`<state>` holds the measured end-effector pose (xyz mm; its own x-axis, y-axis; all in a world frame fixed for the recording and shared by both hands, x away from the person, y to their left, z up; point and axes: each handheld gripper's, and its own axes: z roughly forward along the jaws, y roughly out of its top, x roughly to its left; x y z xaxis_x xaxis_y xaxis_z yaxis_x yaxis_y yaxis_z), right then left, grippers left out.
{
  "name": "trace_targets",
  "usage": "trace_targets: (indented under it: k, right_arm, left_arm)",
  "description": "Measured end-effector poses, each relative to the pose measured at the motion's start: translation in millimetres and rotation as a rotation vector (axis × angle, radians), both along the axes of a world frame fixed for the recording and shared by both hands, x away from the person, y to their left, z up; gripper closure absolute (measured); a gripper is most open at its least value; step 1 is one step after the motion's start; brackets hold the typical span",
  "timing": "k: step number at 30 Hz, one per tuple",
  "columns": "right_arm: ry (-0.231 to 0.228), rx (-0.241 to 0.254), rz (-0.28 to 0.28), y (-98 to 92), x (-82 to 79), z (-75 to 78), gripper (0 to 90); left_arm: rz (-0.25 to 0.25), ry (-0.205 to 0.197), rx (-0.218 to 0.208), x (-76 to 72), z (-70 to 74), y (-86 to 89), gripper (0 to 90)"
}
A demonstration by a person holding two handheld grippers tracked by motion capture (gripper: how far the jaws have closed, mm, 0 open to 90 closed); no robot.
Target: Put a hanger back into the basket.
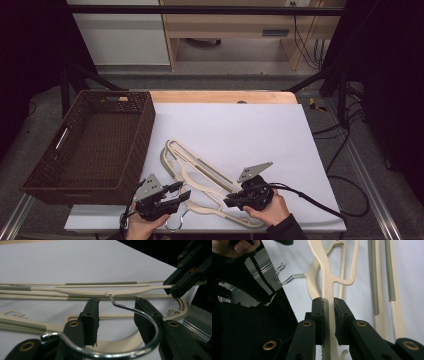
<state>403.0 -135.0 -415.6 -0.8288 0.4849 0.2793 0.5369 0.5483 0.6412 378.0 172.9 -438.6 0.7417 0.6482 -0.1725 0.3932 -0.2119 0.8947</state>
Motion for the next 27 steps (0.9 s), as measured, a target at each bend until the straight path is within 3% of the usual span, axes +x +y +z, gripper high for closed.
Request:
trace_targets:
  k: [11,18,23,27]
  right_arm:
    - [-0.001,0.007,0.003,-0.5,0.3,-0.4,79.5]
    - [-0.001,0.006,0.000,0.0,-0.4,-0.7,79.5]
    - [0.003,0.009,0.000,-0.1,-0.6,-0.7,79.6]
    - [0.009,0.010,0.005,-0.3,-0.5,-0.7,79.5]
  left_arm:
    - [0.026,-0.022,-0.029,2.1,0.6,0.7,85.9]
    - [0.008,-0.040,-0.035,1.9,3.8,-1.0,79.4]
    - [0.026,-0.055,-0.032,3.1,7.9,-1.9,87.0]
    - [0.020,-0.089,0.014,2.1,13.1,-4.6,88.1]
